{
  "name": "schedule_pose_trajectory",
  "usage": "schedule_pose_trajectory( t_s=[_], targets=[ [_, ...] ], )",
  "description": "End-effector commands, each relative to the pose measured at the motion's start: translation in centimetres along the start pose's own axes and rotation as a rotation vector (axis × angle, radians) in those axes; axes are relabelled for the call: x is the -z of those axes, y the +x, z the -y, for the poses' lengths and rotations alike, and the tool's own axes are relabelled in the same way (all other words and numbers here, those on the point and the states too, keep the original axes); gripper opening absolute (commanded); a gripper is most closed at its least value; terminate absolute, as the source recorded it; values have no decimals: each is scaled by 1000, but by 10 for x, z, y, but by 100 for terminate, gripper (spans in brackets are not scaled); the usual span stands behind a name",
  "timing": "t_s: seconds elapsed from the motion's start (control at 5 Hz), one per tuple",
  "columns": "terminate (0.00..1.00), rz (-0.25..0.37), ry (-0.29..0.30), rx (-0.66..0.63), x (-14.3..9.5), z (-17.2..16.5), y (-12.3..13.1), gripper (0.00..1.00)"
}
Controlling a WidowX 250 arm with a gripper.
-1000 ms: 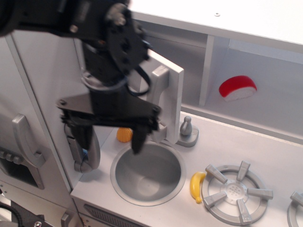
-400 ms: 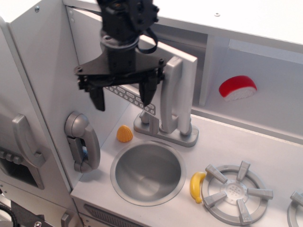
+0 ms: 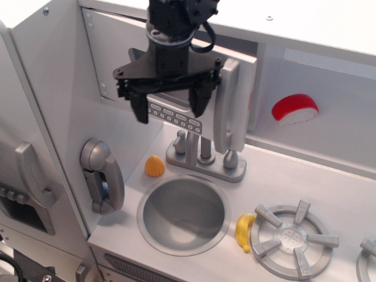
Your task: Close microwave
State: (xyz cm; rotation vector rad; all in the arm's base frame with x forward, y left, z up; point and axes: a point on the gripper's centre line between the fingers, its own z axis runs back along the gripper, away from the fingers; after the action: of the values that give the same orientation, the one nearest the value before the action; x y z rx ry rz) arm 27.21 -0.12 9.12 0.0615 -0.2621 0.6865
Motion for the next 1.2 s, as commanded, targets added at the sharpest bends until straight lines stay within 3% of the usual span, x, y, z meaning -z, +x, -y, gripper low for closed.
schedule_pose_trajectory(
  t_s=[0.0,0.6,0.8,1.0],
  targets=[
    [0,213,-184,-65,-17,11,32,100],
    [0,302,-208,-113,-17,17,45,100],
    [0,314,-181,-90,-17,14,44,100],
    [0,212,-105,-63,-16,-1,32,100]
  ],
)
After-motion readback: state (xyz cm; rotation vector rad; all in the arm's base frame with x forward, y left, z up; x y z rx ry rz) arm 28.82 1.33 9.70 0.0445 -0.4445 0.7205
